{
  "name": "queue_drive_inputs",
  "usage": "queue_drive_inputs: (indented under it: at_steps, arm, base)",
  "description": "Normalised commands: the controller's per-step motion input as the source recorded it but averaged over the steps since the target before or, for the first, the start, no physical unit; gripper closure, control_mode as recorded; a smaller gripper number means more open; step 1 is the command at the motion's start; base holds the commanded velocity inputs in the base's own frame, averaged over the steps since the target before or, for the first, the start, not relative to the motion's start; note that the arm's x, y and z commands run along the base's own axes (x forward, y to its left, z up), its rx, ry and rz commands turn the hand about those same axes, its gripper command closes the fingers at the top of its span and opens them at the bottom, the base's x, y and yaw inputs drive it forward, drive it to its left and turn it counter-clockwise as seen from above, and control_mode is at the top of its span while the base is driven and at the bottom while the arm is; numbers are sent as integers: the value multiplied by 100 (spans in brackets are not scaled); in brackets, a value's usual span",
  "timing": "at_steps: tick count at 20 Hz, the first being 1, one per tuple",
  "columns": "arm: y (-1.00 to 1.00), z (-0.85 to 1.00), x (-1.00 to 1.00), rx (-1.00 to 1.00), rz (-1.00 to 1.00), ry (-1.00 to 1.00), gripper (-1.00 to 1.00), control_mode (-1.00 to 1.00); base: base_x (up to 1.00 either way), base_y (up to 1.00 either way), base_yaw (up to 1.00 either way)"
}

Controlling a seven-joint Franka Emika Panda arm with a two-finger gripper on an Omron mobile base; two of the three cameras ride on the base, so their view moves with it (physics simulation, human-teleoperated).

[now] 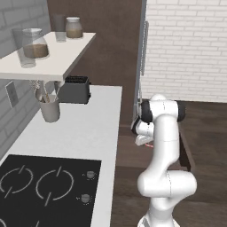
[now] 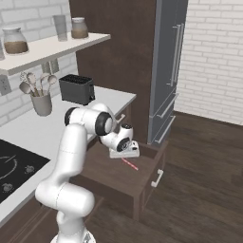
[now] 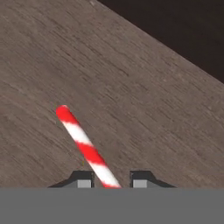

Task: Take a straw from the drawer in front and place it inside the glass cup on the dining counter.

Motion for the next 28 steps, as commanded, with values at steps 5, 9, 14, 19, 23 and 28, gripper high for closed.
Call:
queue_drive_inputs:
  at_steps: [5,9,14,19,23,28]
  arm:
    - [0,43,-32,0,-1,-3,100,-100]
    - [0,79,-20,0,-3,-3,100,-100]
    - [0,89,-19,0,-5,-3,100,-100]
    - [0,100,-47,1,-8,-7,100,-100]
    - [-3,100,-61,2,-14,-15,100,-100]
    - [-3,100,-61,4,-17,-19,100,-100]
  base:
    - [0,0,0]
    - [0,0,0]
    - [0,0,0]
    - [0,0,0]
    - [0,0,0]
    - [0,0,0]
